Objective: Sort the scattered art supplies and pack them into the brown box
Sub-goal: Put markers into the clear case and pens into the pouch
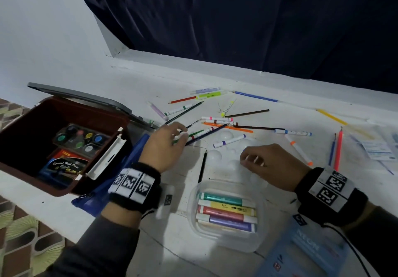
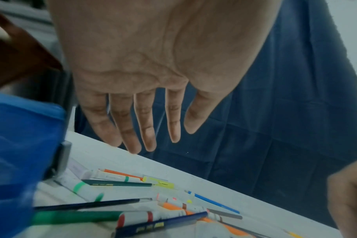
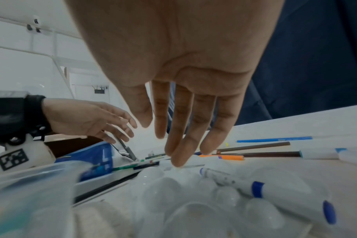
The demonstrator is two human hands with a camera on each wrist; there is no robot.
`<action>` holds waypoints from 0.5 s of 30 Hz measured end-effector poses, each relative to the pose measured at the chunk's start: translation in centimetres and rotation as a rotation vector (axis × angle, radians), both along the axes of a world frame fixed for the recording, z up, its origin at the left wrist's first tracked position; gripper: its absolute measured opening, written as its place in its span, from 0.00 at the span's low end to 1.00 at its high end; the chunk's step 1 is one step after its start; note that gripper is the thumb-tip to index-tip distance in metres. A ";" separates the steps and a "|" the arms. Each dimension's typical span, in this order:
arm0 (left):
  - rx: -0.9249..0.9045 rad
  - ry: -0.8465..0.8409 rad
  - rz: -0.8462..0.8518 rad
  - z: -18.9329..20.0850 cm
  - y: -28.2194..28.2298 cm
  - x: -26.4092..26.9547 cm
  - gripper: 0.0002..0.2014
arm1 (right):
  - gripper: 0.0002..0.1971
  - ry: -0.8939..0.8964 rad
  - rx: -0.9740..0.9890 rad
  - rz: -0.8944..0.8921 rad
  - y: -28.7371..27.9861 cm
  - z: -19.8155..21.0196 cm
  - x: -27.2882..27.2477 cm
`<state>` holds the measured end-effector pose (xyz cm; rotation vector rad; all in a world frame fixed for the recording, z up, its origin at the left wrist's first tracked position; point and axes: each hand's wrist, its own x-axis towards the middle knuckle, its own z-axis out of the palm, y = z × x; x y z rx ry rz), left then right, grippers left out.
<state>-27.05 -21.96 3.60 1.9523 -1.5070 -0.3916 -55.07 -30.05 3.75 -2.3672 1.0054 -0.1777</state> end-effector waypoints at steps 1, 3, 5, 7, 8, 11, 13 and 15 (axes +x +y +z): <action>-0.016 0.013 0.023 0.2 -1.4 0.0 0.06 | 0.06 -0.010 -0.020 -0.017 -0.7 -0.1 0.1; -0.012 0.026 0.093 0.4 -4.2 0.4 0.07 | 0.06 -0.035 -0.063 -0.043 -2.2 -0.3 0.3; 0.088 -0.020 0.165 0.4 -6.9 1.1 0.12 | 0.06 -0.069 -0.104 -0.061 -3.8 -0.4 0.6; 0.297 -0.119 0.206 0.0 -9.3 2.0 0.17 | 0.05 -0.094 -0.125 -0.084 -5.3 -0.5 1.1; 0.409 -0.168 0.212 -0.3 -10.2 2.3 0.19 | 0.05 -0.092 -0.130 -0.090 -6.0 -0.7 1.4; 0.573 -0.254 0.212 -0.8 -12.1 3.0 0.21 | 0.05 -0.055 -0.136 -0.063 -8.0 -1.0 2.5; 0.623 -0.277 0.214 -1.3 -12.9 3.5 0.21 | 0.06 -0.025 -0.165 -0.032 -9.5 -1.1 3.4; 0.676 -0.288 0.205 -2.0 -13.5 3.9 0.21 | 0.06 -0.009 -0.186 -0.022 -11.3 -0.9 4.5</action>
